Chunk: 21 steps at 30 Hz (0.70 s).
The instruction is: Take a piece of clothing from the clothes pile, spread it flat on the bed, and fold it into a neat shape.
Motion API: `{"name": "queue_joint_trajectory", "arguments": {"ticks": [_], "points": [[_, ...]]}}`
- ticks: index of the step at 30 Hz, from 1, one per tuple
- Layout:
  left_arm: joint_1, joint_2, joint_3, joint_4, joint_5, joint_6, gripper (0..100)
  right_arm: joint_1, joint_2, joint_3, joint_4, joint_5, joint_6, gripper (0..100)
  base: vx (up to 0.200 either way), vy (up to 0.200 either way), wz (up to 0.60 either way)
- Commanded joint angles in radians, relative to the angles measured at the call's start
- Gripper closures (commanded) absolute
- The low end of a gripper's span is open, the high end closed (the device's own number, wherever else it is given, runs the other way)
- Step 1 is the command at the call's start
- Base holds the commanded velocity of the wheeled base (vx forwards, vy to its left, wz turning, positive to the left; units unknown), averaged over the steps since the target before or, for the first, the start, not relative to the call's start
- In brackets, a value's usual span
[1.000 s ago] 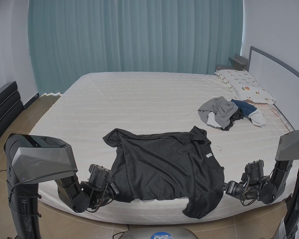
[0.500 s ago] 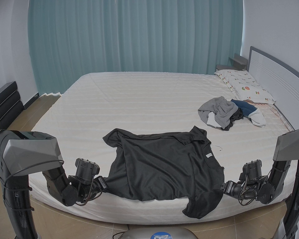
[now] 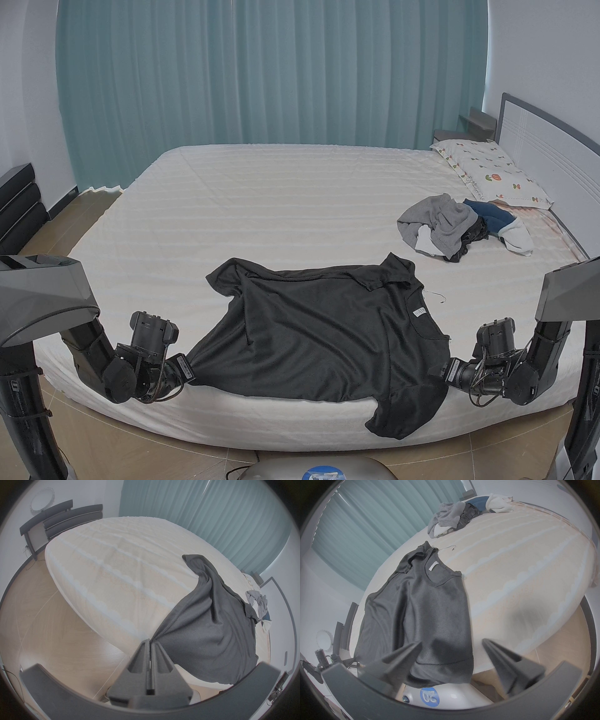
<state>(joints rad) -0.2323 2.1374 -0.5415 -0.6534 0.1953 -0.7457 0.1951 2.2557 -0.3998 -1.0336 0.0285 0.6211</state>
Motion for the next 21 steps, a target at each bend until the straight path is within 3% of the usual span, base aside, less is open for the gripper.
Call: {"name": "queue_joint_trajectory", "arguments": {"ticks": [1,5,8,21], "points": [[0.021,-0.013,0.0,0.003,0.001,0.008,100,0.0,0.027,-0.002,-0.002,-0.004,-0.004,100,0.0,0.0,0.0],[0.025,-0.014,0.014,0.006,0.001,0.031,100,-0.02,0.015,0.018,0.0,-0.013,-0.032,100,0.0,0.0,0.0],[0.019,-0.005,0.046,0.009,-0.001,0.06,100,-0.085,-0.005,0.082,-0.002,-0.016,-0.146,100,0.0,0.0,0.0],[0.01,0.038,0.055,0.005,-0.002,0.066,100,-0.177,-0.079,0.177,-0.003,-0.012,-0.299,100,0.0,0.0,0.0]]}}
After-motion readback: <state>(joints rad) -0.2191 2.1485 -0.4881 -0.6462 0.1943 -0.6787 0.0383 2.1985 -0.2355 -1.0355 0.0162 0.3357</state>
